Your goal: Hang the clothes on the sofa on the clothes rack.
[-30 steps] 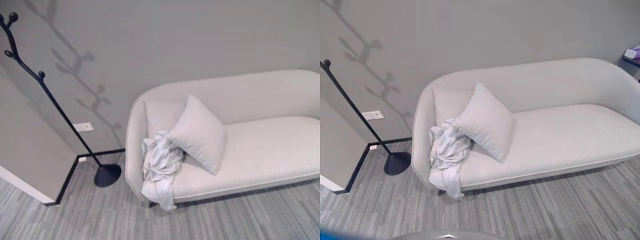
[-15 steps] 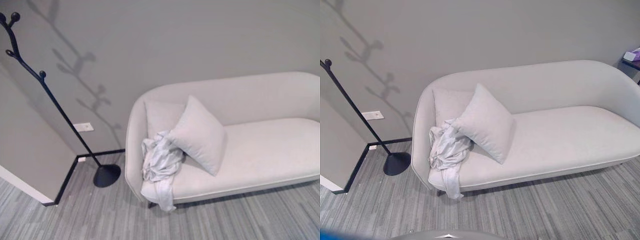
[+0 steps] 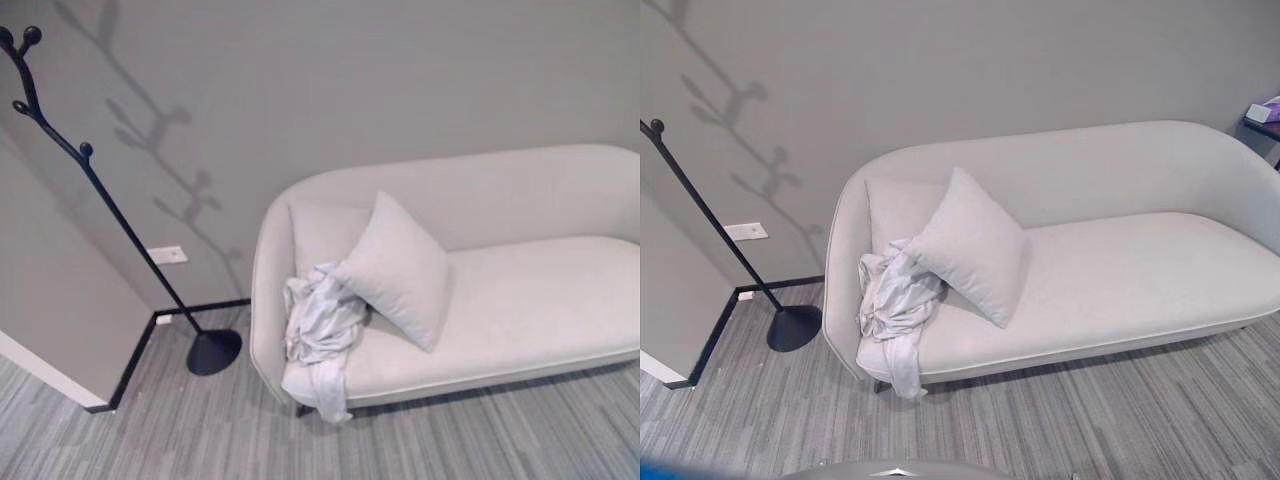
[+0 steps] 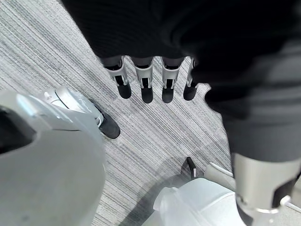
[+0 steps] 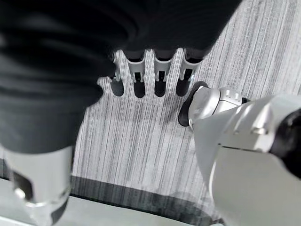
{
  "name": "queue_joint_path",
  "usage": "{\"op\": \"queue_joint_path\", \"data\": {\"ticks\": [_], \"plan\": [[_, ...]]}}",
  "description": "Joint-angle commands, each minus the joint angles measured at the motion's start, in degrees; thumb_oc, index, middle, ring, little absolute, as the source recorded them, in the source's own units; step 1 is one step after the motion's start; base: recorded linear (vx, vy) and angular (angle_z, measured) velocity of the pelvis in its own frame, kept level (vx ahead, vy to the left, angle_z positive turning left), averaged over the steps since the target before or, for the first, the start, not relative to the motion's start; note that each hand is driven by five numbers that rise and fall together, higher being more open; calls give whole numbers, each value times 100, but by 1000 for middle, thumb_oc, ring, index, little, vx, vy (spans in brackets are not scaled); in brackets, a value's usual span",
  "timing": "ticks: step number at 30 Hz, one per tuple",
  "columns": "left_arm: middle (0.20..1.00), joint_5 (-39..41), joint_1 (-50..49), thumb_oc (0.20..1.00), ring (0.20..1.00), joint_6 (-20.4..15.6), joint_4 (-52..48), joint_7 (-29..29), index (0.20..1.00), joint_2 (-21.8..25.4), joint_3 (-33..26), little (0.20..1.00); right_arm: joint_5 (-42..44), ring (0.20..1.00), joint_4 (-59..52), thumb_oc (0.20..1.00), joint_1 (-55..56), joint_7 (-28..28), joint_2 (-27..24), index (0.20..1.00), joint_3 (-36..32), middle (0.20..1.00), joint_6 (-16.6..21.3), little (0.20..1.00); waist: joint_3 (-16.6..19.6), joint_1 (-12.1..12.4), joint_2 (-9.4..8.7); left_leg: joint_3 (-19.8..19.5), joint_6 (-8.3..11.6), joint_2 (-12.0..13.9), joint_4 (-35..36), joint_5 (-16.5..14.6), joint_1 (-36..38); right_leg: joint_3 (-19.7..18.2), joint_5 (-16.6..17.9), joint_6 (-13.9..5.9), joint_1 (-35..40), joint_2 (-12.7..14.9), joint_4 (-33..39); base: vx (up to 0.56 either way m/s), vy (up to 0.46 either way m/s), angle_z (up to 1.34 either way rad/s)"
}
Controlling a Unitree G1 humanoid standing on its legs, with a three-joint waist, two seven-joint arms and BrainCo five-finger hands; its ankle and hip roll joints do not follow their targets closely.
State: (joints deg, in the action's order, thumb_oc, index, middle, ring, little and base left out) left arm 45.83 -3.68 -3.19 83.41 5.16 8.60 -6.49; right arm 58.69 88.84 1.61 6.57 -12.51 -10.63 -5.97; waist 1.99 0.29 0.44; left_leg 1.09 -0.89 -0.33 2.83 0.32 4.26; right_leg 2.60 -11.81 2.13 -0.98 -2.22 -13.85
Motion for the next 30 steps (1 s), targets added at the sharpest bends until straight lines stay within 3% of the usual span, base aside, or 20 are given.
{"op": "queue_joint_path", "data": {"ticks": [1, 8, 9, 11, 12, 13, 15, 16, 19, 20, 22, 23, 24, 27, 28, 30], "plan": [[1000, -267, 325, 1000, 1000, -149, 174, 69, 1000, 14, -176, 1000, -162, 1000, 487, 1000, -354, 73, 184, 1000, -40, 1000, 20, 1000, -113, 4, -194, 166, 170, -20, 217, -404, 410, 209, 1310, -712, 752, 357, 1885, 0, 0, 0], [1000, -249, 348, 1000, 1000, -165, 168, 78, 1000, 8, -140, 1000, -211, 1000, 454, 1000, -368, 111, 181, 1000, 20, 1000, 26, 1000, -146, -7, -194, 153, 160, -33, 217, -406, 419, 202, 1284, -705, 753, 355, 1885, 0, 0, 0], [1000, -239, 395, 1000, 1000, -176, 125, 60, 1000, -3, -84, 1000, -214, 1000, 442, 1000, -413, 95, 151, 1000, 19, 1000, 49, 1000, -229, 1, -224, 174, 164, -36, 46, -363, 309, 190, 1272, -689, 751, 380, 1885, -88, 4, 0], [1000, -201, 517, 1000, 1000, -203, 24, 30, 1000, -25, 41, 1000, -187, 1000, 423, 1000, -525, 65, 93, 1000, 31, 1000, 84, 1000, -458, 5, -327, 180, 264, -132, -1033, -590, -379, 201, 1300, -633, 676, 479, 1885, -160, 27, -1], [1000, 14, 596, 1000, 1000, -259, -85, 8, 1000, -118, 91, 1000, -205, 1000, 431, 1000, -609, 25, 12, 1000, 43, 1000, 106, 1000, -597, 31, -343, 89, 469, -14, -1569, -418, -840, 230, 1286, -599, 636, 500, 1885, -98, 49, 11], [1000, 18, 600, 1000, 1000, -259, -87, 5, 1000, -122, 94, 1000, -206, 1000, 434, 1000, -615, 26, 7, 1000, 40, 1000, 106, 1000, -592, 23, -334, 77, 476, -7, -1601, -427, -871, 240, 1289, -594, 625, 493, 1885, 20, 123, 20], [1000, 265, 572, 1000, 1000, -340, -213, 32, 1000, -203, 59, 1000, -371, 1000, 458, 1000, -609, 63, -61, 1000, 89, 1000, 41, 1000, -588, 72, -404, 13, 496, 523, -1091, -288, -813, 219, 1240, -668, 634, 657, 1885, 131, 134, 10], [1000, 268, 565, 1000, 1000, -341, -217, 31, 1000, -205, 61, 1000, -374, 1000, 459, 1000, -605, 66, -63, 1000, 90, 1000, 40, 1000, -593, 81, -406, 25, 502, 525, -1031, -264, -767, 210, 1234, -665, 646, 657, 1885, 127, 123, 1], [1000, 366, 565, 1000, 1000, -429, -244, -22, 1000, -243, 101, 1000, -430, 1000, 371, 1000, -581, 45, -81, 1000, 134, 1000, 75, 1000, -564, 119, -366, -284, 680, 1180, -224, 485, -845, 90, 1109, -746, 616, 803, 1885, 175, 212, 8], [1000, 490, 584, 1000, 1000, -460, -255, -68, 1000, -280, 175, 1000, -386, 1000, 308, 1000, -566, 0, -131, 1000, 85, 1000, 102, 1000, -561, 64, -301, -304, 855, 1518, 217, 801, -1118, 68, 929, -783, 728, 884, 1885, 212, 265, 12], [1000, 549, 594, 1000, 1000, -473, -253, -78, 1000, -292, 180, 1000, -370, 1000, 302, 1000, -543, -18, -165, 1000, 36, 1000, 113, 1000, -564, 38, -265, -202, 928, 1616, 217, 812, -1276, 83, 857, -823, 811, 952, 1885, 343, 415, 36], [1000, 613, 525, 1000, 1000, -451, -213, -69, 1000, -376, 141, 1000, -421, 1000, 351, 1000, -538, -8, -232, 1000, -47, 1000, 92, 1000, -494, 96, -58, -76, 1088, 1656, 217, 901, -1237, 107, 769, -938, 1136, 1164, 1885, 688, 828, 18], [1000, 569, 553, 1000, 1000, -422, -104, -79, 1000, -353, 119, 1000, -399, 1000, 396, 1000, -552, -25, -224, 1000, -166, 1000, 74, 1000, -435, 98, -35, -41, 1007, 1442, 138, 811, -1112, 170, 897, -1037, 1240, 1451, 1885, 696, 826, -10], [1000, 229, 681, 1000, 1000, -459, -140, -86, 1000, -226, 275, 1000, -312, 1000, 346, 1000, -546, 99, -13, 1000, -136, 1000, -12, 1000, -388, 63, -199, 92, 807, 1031, -346, 464, -1191, 126, 1472, -1192, 1195, 1913, 1741, 304, 392, -6], [1000, 226, 679, 1000, 1000, -458, -142, -88, 1000, -220, 277, 1000, -312, 1000, 344, 1000, -543, 99, -6, 1000, -139, 1000, -12, 1000, -375, 79, -224, 113, 791, 1006, -376, 444, -1211, 109, 1478, -1208, 1179, 1945, 1747, 217, 368, -14], [1000, -273, 791, 1000, 1000, -444, -203, -108, 1000, -134, 625, 1000, -294, 1000, 223, 1000, -599, 112, 29, 1000, -111, 1000, 32, 1000, -372, 66, -294, 191, 511, 637, -503, 188, -1229, 106, 2021, -1239, 933, 2255, 1274, 216, 419, -25]]}}
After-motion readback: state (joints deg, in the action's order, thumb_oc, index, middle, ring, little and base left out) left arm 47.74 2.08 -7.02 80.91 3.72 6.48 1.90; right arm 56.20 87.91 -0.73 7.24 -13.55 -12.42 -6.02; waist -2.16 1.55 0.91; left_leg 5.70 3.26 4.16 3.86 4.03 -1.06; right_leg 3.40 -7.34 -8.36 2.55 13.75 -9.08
